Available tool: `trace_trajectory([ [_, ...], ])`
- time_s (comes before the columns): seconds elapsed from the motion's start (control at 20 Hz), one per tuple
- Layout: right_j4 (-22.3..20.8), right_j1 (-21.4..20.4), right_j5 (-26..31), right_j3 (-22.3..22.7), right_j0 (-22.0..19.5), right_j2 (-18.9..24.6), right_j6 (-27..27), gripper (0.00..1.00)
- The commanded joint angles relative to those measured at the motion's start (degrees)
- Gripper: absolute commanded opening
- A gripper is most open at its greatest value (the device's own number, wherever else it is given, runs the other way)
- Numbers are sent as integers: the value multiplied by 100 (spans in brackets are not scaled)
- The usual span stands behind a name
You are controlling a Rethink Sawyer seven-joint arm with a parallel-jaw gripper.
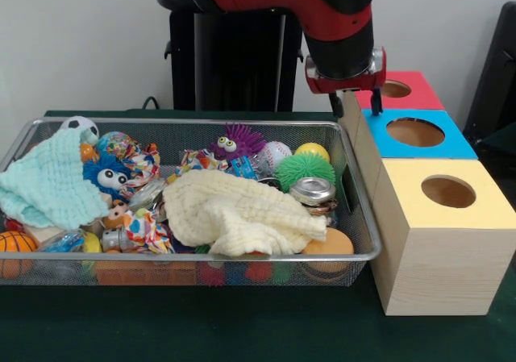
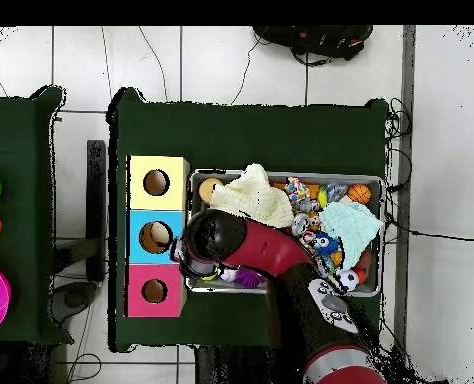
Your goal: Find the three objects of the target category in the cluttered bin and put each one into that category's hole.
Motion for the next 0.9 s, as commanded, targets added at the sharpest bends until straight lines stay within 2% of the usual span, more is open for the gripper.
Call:
trace_trajectory([
  [0.05, -345, -79, 769, -534, 72, 177, 255, 100],
  [0.15, -344, -52, 842, -556, -46, 211, 139, 100],
  [0.25, -367, -98, 1231, -753, -117, 189, 120, 100],
  [0.45, -479, -65, 2353, -1578, -47, 106, 390, 100],
  [0.55, -474, 51, 2719, -1883, -52, 154, 467, 100],
  [0.9, -555, 314, 3187, -2603, 94, 104, 754, 100],
])
